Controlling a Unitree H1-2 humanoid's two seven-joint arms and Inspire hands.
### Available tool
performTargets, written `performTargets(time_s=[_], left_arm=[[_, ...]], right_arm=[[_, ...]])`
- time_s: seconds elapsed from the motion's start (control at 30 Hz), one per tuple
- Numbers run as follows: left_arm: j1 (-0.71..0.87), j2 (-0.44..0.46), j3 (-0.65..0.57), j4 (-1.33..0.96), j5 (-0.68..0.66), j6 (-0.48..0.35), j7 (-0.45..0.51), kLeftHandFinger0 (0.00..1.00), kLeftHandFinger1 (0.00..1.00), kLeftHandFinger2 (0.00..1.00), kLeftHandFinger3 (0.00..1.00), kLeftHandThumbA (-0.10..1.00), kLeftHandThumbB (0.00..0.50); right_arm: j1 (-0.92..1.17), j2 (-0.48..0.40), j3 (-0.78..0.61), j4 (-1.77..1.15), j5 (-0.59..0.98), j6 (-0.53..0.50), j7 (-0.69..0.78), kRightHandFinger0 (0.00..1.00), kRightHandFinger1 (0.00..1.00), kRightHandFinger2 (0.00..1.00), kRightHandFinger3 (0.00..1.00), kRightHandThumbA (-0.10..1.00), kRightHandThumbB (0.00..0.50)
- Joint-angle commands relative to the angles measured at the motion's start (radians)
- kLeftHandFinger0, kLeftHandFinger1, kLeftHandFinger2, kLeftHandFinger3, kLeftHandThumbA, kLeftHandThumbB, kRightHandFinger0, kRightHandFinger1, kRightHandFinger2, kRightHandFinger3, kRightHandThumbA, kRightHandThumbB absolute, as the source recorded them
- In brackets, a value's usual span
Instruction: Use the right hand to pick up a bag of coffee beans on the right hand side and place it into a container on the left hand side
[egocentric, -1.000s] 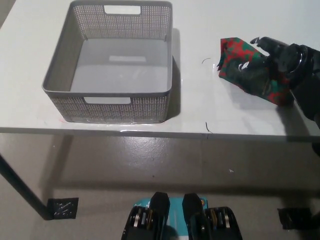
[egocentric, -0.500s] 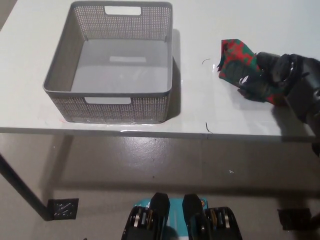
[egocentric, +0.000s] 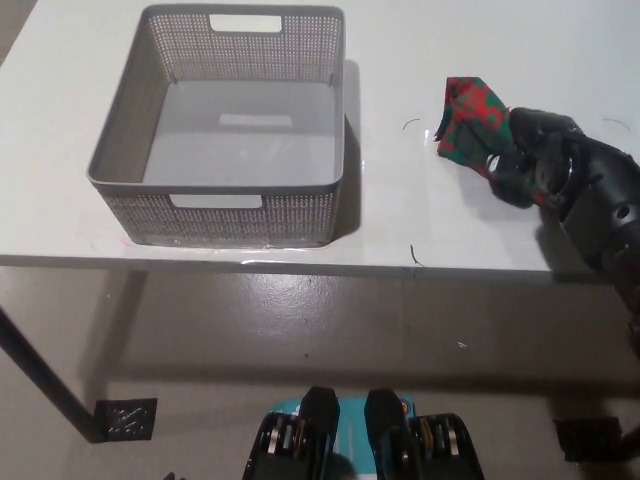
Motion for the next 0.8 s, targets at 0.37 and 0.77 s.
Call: performTargets(time_s=[0.37,0.77], left_arm=[[0.003,0.009,0.007,-0.038,-0.003,-0.045,0.013,1.0,1.0,1.0,1.0,1.0,0.5],[-0.045,0.009,0.02,0.082,-0.04,-0.045,0.007,1.0,1.0,1.0,1.0,1.0,0.5]], right_arm=[[-0.014,0.004,-0.112,-0.002,0.057,-0.183,-0.344,0.25,0.51,0.7,0.69,-0.1,0.16],[-0.135,0.034,-0.18,-0.203,0.061,-0.252,-0.39,0.0,0.45,0.82,0.94,-0.1,0.138]])
